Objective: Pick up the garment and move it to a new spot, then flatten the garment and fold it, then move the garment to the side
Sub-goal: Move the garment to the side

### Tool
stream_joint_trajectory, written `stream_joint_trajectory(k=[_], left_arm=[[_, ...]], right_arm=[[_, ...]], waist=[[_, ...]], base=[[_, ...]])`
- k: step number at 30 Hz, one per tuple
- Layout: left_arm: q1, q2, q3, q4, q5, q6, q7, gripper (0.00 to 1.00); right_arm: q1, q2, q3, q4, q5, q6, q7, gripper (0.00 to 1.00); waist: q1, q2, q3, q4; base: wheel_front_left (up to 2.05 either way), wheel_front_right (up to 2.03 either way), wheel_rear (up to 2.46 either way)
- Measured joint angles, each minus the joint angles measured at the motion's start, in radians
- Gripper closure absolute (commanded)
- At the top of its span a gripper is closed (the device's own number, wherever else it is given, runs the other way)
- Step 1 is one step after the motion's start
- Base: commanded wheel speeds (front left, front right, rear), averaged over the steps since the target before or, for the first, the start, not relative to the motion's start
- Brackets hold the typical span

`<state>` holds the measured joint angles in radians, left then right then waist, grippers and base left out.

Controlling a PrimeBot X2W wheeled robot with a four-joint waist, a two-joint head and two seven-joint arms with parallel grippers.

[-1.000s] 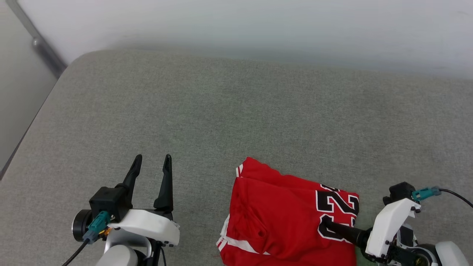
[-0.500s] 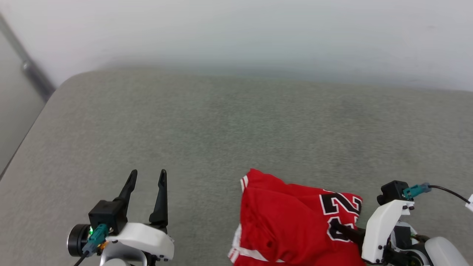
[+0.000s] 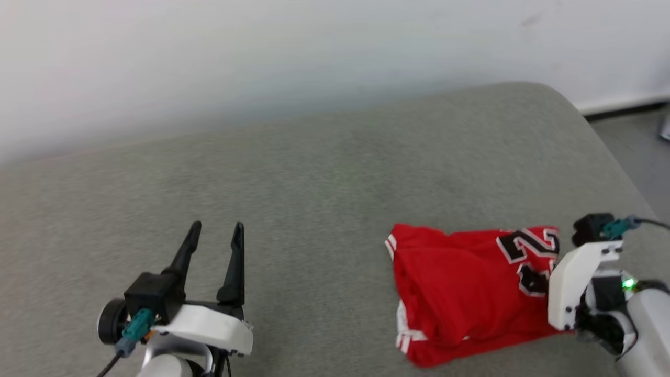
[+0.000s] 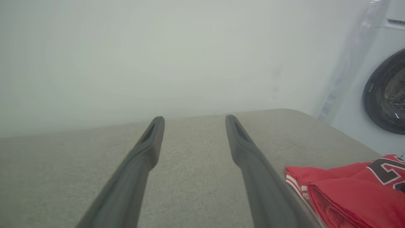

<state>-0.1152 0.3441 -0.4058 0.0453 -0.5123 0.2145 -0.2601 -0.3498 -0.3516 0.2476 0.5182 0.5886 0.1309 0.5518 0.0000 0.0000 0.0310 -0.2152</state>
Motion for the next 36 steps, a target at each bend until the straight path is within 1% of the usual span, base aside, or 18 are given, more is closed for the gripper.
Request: stream_joint_trajectory(k=[5,11,19,23,24,25,26,29,33,36], left_arm=[[-0.074,0.026,-0.002,-0.045,0.03,-0.002,0.02,0.0],[-0.18,0.065,-0.004,-0.112,0.073,-0.006,0.062,0.0],[-0.283,0.1,-0.012,-0.188,0.116,-0.012,0.118,0.0],[-0.317,0.11,-0.015,-0.202,0.128,-0.018,0.129,0.0],[-0.324,0.111,-0.015,-0.202,0.13,-0.021,0.13,0.0],[-0.329,0.112,-0.016,-0.202,0.13,-0.021,0.13,0.0],[-0.332,0.111,-0.016,-0.2,0.13,-0.021,0.13,0.0],[-0.335,0.107,-0.022,-0.193,0.13,-0.021,0.125,0.0],[-0.333,0.088,-0.032,-0.17,0.12,-0.022,0.109,0.0],[-0.312,0.077,-0.035,-0.143,0.107,-0.022,0.089,0.0]], right_arm=[[-0.123,-0.037,-0.012,0.077,-0.058,0.0,-0.101,1.0],[-0.282,-0.073,-0.064,0.193,-0.158,0.0,-0.235,1.0],[-0.448,-0.141,-0.207,0.338,-0.324,0.0,-0.385,1.0],[-0.492,-0.139,-0.264,0.384,-0.378,0.0,-0.467,1.0],[-0.497,-0.136,-0.278,0.397,-0.387,0.0,-0.49,0.97],[-0.502,-0.13,-0.292,0.41,-0.396,0.0,-0.51,0.59],[-0.505,-0.119,-0.304,0.424,-0.401,0.0,-0.528,0.0],[-0.507,-0.095,-0.333,0.47,-0.424,0.0,-0.574,0.0],[-0.506,-0.098,-0.393,0.517,-0.451,0.0,-0.649,0.0],[-0.498,-0.094,-0.422,0.534,-0.44,0.0,-0.697,0.0]], waist=[[0.0,0.0,0.086,-0.077],[0.0,0.0,0.235,-0.126],[0.0001,0.0,0.418,-0.15],[0.0001,0.0,0.485,-0.145],[0.0002,0.0,0.498,-0.142],[0.0002,0.0,0.508,-0.138],[0.0002,0.0,0.515,-0.134],[0.0002,0.0,0.52,-0.118],[0.0001,0.0,0.497,-0.111],[0.0001,0.0,0.465,-0.106]], base=[[0.0,0.0,0.0],[0.0,0.0,0.0],[0.0,0.0,0.0],[0.0,0.0,0.0],[0.0,0.0,0.0],[0.0,0.0,0.0],[0.0,0.0,0.0],[0.0,0.0,0.0],[0.0,0.0,0.0],[0.0,0.0,0.0]])
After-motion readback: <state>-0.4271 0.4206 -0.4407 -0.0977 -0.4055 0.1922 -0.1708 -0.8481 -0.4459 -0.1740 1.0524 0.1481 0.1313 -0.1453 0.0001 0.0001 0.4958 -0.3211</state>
